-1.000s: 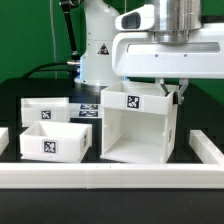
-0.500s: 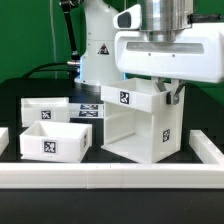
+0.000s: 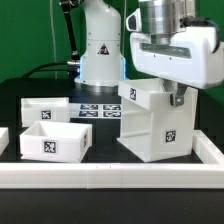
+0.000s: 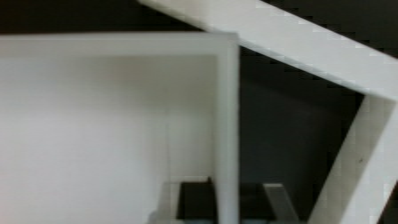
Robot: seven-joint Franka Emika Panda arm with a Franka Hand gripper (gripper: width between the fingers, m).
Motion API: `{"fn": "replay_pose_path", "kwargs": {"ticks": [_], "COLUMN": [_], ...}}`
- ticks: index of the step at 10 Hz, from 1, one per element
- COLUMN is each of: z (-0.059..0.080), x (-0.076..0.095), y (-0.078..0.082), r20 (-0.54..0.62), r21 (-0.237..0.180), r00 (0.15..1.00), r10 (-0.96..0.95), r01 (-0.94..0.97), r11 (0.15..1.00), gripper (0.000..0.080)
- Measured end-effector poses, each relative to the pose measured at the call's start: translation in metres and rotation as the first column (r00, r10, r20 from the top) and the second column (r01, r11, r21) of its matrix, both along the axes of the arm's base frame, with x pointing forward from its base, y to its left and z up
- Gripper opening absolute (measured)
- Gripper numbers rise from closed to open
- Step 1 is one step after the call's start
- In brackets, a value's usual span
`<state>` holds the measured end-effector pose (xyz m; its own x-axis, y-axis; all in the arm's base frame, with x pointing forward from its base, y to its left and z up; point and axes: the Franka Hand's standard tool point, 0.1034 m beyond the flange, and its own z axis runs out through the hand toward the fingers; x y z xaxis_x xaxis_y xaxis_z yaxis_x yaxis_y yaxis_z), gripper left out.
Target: Assemble drawer
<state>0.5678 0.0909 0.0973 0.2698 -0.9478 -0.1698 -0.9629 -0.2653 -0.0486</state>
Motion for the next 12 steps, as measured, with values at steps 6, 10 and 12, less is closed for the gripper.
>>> {"fn": "replay_pose_path", "kwargs": {"ticks": [6,10,12], "z": [0.0,0.001,0.001], "x": [0.026,0.062,0.075], "y": [-0.001,0.004,0.005], "r20": [-0.008,0.016,0.023], "r21": [0.045,0.064,0.07], "r00": [0.978,0.979,0.978], "r10": [-0.209,-0.206,-0.207], "r01": [0.209,0.204,0.205], "r11": [0.977,0.977,0.976], "gripper": [0.0038,0.0038,0.0038]}}
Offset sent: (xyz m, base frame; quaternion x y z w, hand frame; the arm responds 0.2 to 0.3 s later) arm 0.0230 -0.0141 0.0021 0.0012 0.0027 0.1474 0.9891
